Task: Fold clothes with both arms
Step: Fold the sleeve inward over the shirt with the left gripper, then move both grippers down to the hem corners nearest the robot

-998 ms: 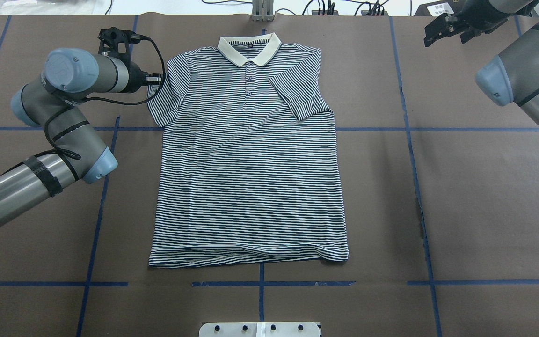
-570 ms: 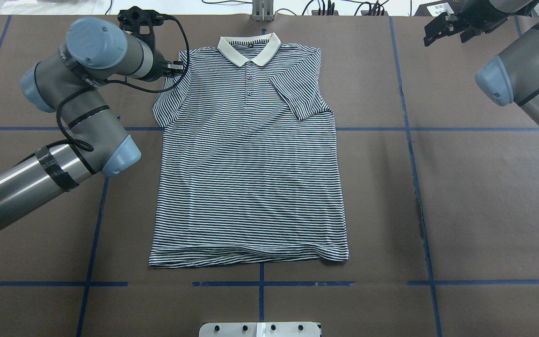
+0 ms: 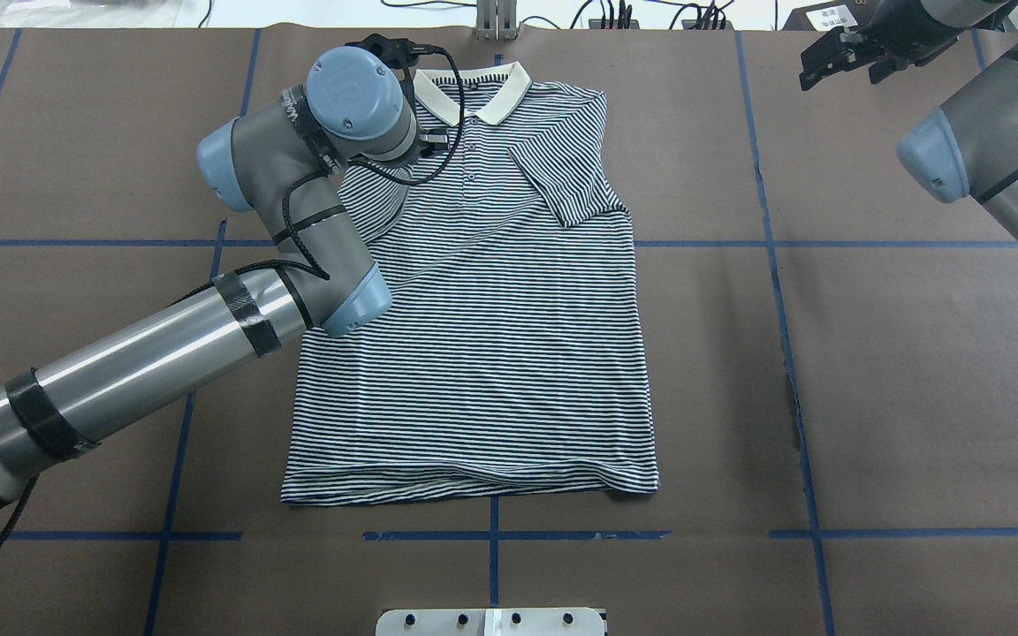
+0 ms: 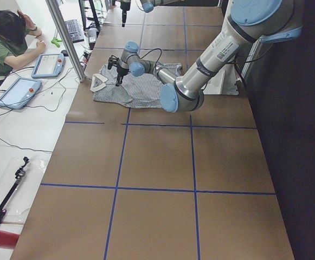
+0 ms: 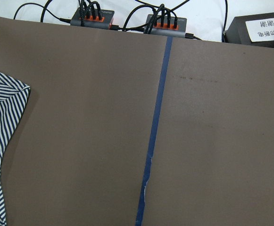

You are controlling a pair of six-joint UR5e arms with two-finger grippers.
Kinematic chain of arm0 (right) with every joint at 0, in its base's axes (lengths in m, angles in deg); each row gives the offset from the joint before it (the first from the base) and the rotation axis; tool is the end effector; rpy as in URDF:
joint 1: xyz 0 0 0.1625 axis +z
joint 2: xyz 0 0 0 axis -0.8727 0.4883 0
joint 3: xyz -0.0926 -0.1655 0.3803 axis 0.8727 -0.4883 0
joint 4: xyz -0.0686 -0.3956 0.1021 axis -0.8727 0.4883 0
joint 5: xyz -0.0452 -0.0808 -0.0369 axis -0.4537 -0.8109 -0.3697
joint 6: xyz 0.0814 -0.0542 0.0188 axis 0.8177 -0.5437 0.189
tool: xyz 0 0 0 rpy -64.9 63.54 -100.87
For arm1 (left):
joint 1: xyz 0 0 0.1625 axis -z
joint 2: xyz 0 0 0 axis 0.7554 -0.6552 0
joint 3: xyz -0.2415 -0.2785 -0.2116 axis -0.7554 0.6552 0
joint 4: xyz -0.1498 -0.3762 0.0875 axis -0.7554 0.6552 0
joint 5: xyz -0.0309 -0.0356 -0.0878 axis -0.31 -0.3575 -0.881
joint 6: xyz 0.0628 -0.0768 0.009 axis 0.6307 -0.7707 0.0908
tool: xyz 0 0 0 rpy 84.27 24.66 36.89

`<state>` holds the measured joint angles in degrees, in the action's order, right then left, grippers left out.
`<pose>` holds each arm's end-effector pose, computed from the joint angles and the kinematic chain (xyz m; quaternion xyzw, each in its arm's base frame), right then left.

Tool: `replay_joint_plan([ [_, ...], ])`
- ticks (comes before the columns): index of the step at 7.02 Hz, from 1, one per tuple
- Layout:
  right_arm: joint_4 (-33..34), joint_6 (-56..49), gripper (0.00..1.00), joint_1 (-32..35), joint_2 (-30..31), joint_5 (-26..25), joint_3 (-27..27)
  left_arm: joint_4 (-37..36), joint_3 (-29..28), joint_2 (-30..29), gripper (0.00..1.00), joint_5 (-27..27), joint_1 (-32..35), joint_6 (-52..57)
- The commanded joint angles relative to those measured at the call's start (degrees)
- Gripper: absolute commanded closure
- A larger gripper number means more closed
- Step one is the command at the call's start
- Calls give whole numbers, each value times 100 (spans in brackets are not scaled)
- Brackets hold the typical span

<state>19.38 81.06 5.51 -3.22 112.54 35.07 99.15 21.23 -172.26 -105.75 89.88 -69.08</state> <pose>-0.2111 -0.6724 0.3745 0.1546 -0.4030 -0.0161 0.9019 0.5449 -0.6361 0.2328 0.1987 0.3822 -0.1150 0.8951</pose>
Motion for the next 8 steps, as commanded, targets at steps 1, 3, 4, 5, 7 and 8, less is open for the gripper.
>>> replay_joint_plan([
  [1,0,73,0,-44,2,0,141,3,34,-51,0,-23,-56,408],
  [3,9,1341,0,-377,394,-9,1059,-85,1188,594,0,-276,-47,610],
  [4,18,2540,0,-666,928,-226,1900,-85,2013,1165,0,-513,-47,611],
  [5,35,3240,0,-1286,1473,-794,2753,-233,2813,1615,0,-550,-82,611],
  [7,53,4637,1,-2473,2171,-1508,3785,-699,4448,2527,0,-665,-545,541],
  [8,62,5375,4,-3349,2321,-2330,3998,-700,4987,2959,0,-656,-774,480],
])
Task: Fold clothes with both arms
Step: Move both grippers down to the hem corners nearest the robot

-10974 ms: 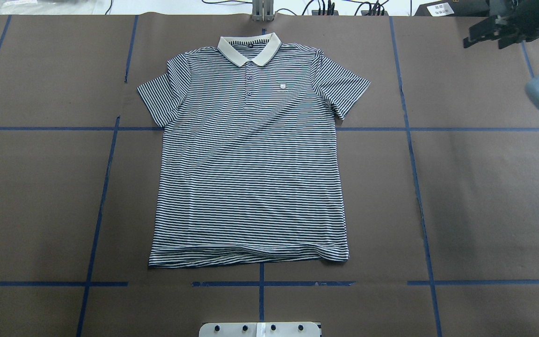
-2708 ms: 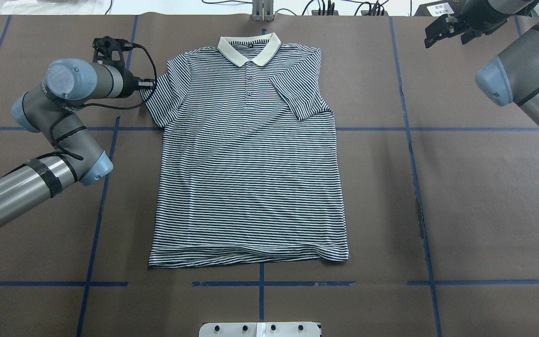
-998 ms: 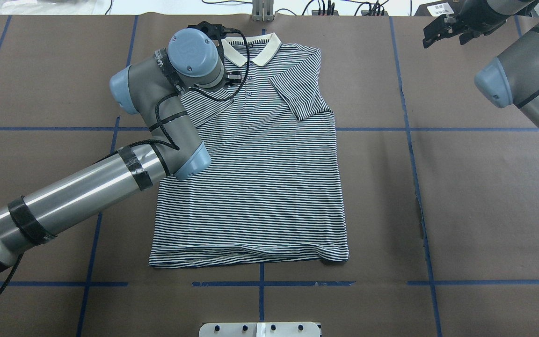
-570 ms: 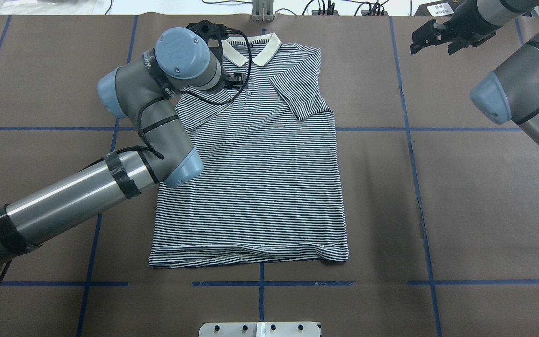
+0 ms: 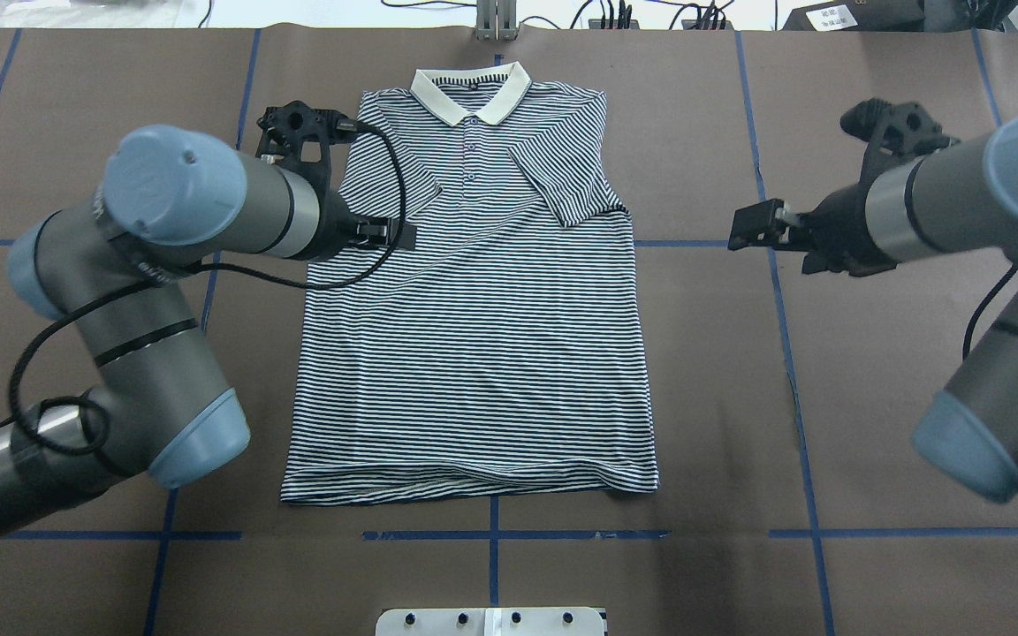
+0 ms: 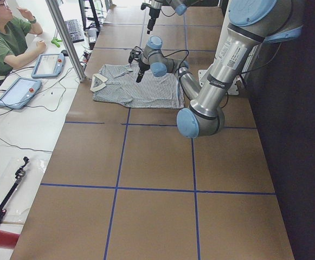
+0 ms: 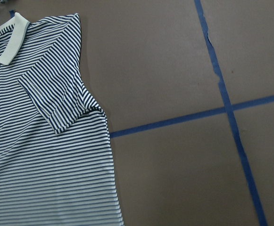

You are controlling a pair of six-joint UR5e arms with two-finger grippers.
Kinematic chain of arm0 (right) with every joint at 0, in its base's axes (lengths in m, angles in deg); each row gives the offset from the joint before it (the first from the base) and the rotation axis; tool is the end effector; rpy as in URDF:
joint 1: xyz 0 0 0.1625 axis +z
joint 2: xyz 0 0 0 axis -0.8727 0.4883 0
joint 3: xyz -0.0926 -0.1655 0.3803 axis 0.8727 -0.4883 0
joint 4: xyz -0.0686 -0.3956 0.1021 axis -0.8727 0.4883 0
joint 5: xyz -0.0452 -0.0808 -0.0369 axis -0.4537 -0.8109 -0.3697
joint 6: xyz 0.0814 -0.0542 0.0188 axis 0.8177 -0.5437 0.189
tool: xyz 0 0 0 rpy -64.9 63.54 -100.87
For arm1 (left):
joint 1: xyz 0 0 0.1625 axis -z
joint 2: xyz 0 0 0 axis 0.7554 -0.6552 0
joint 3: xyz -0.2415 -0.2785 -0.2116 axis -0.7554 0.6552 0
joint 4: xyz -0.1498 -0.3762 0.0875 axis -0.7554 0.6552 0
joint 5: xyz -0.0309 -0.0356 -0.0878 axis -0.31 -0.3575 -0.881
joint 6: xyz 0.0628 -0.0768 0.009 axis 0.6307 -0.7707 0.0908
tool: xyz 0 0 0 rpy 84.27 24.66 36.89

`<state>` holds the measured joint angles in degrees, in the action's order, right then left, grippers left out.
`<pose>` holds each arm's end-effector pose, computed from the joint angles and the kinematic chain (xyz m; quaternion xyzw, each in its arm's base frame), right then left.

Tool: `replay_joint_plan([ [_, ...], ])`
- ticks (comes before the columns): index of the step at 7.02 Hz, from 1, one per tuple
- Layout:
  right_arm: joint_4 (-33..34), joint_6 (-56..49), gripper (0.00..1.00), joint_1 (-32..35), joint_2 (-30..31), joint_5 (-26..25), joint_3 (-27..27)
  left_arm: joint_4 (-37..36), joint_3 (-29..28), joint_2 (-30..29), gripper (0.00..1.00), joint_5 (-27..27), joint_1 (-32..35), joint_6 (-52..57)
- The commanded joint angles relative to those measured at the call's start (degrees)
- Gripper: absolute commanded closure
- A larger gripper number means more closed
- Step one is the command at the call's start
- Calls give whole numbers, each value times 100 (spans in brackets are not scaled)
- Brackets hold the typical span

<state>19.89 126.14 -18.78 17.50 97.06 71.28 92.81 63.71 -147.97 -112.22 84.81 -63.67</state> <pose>-0.3089 -0.4143 0.3080 0.0728 -0.4767 0.1655 0.8603 0.4303 -0.4503 0.2183 0.2088 0.4813 0.0031 0.8513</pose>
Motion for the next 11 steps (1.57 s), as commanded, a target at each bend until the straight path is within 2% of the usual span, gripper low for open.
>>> replay_joint_plan([
  [1,28,1639,9,-1912,310,-1764,467,-41,988,883,0,61,-496,-662],
  [2,54,2361,20,-2523,311,-2314,476,-40,1016,991,0,70,-725,-886],
  [3,89,2455,22,-2790,311,-2510,468,-14,1025,1210,0,270,-1110,-1349],
  [4,281,2456,21,-2862,285,-2608,468,-5,1034,1421,15,725,-1575,-2084],
  [5,292,2456,19,-2854,276,-2618,476,30,1026,1562,43,790,-1832,-2892],
  [7,283,2456,17,-2854,258,-2671,468,30,1017,1984,47,1019,-2054,-3041],
  [11,283,2447,17,-2854,258,-2679,468,12,894,2056,47,1028,-2125,-3032],
])
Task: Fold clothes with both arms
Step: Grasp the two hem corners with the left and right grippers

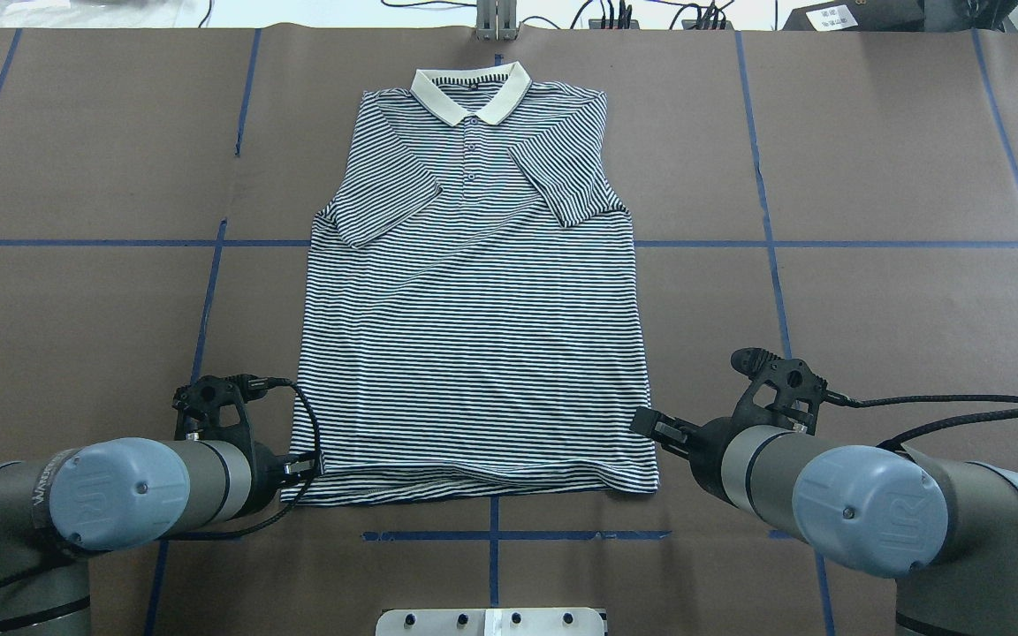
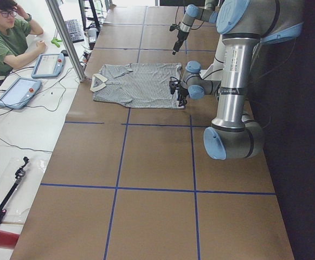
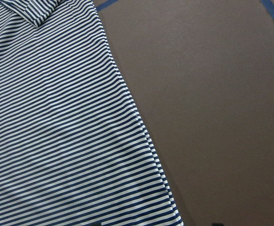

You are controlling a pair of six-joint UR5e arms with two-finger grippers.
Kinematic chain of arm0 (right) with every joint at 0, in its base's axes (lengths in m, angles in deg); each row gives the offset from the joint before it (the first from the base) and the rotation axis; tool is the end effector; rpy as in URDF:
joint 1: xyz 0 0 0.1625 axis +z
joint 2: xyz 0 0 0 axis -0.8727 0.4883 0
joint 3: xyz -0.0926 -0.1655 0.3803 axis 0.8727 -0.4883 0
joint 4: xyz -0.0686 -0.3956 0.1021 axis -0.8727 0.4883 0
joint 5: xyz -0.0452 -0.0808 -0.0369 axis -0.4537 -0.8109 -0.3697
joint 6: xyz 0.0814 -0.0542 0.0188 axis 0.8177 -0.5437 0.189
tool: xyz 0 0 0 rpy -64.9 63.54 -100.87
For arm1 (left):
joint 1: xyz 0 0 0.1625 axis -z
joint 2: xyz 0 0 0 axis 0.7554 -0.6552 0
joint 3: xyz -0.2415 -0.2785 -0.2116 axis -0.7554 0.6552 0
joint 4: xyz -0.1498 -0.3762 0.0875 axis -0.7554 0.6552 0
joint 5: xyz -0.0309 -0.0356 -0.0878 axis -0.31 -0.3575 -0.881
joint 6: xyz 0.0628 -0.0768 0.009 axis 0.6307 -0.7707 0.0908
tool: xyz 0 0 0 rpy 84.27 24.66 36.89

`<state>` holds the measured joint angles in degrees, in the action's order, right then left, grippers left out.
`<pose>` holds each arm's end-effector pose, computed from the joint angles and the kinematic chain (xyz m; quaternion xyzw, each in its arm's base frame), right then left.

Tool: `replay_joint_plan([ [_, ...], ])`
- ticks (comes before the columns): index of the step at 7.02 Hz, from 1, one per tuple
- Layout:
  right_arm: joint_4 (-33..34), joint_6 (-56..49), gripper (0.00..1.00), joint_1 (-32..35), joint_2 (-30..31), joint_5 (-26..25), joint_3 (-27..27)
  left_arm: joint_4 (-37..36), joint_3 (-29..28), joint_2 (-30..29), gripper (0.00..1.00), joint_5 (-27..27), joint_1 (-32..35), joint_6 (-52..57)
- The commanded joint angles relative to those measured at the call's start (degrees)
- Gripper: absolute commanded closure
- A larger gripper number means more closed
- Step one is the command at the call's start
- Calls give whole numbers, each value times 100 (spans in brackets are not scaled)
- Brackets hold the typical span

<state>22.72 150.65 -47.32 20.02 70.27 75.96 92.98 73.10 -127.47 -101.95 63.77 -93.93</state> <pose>-0.4352 -0.2554 0.3032 0.0586 -0.4604 0.2433 0.8517 0.4729 -0.2604 0.3508 0.0456 0.4343 -0.1189 0.8917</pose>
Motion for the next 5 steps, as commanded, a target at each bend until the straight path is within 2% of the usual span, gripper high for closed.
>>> replay_joint_plan([
  [1,0,6,17,0,16,0,0,-4,-123,5,47,1,-29,2],
  [5,0,6,17,0,7,0,0,-13,-194,5,47,1,-117,2],
])
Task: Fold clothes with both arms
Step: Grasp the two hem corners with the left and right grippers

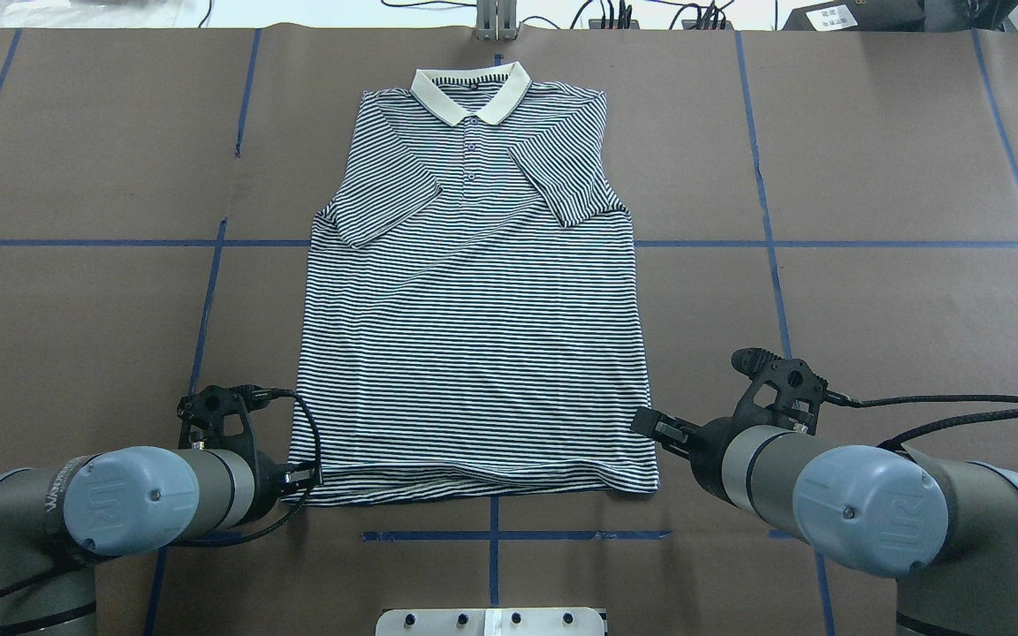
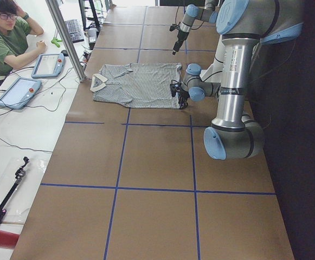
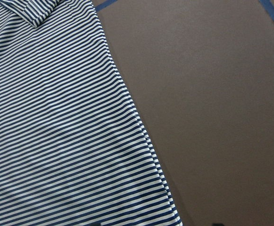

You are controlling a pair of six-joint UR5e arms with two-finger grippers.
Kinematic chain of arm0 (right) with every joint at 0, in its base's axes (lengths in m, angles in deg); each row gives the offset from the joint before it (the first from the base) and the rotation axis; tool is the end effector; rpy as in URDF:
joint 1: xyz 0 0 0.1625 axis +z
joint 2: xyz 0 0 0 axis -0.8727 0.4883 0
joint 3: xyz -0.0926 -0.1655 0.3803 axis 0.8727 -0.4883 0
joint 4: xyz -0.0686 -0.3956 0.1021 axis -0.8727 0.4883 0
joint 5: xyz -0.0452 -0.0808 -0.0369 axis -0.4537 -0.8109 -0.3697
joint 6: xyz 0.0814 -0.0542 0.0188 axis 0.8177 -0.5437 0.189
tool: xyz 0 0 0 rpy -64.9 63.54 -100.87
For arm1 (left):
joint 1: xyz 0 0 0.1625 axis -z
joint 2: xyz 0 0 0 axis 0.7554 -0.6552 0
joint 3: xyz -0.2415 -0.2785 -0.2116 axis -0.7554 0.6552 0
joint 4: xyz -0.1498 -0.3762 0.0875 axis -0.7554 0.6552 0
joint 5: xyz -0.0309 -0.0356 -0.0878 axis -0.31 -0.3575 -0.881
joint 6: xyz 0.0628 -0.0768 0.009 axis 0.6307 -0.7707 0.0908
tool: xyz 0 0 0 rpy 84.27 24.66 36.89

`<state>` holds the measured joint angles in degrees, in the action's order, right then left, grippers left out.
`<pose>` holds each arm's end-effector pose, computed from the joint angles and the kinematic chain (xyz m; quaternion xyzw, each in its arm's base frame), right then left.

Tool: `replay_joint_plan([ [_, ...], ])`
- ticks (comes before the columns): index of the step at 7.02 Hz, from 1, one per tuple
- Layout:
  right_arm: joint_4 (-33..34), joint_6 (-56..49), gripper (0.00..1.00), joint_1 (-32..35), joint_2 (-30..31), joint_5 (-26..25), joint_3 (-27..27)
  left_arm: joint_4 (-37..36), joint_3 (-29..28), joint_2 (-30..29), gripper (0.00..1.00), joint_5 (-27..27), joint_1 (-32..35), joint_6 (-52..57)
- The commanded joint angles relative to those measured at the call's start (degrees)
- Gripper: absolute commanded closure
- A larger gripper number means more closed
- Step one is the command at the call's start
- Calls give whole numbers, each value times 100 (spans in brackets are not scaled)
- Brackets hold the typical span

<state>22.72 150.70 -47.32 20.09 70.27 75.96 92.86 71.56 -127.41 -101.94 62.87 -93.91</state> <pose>-0.4350 -0.2554 0.3038 0.0584 -0.4599 0.2437 0.8519 0.4826 -0.2544 0.3643 0.0407 0.4212 -0.1127 0.8990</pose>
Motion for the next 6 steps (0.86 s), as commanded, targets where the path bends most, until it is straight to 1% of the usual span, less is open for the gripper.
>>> replay_joint_plan([
  [1,0,0,16,0,17,0,0,8,-40,0,47,0,-27,0],
  [2,0,0,16,0,17,-9,0,8,-40,0,52,0,-27,0],
  [3,0,0,16,0,17,0,-9,8,-40,0,62,0,-27,0],
  [4,0,0,16,0,26,0,-9,8,-31,-17,90,0,-27,-9],
  [5,0,0,16,0,26,0,-9,8,-23,-18,100,0,-27,0],
  [6,0,9,17,-9,26,0,-52,-1,12,-9,100,0,-27,17],
])
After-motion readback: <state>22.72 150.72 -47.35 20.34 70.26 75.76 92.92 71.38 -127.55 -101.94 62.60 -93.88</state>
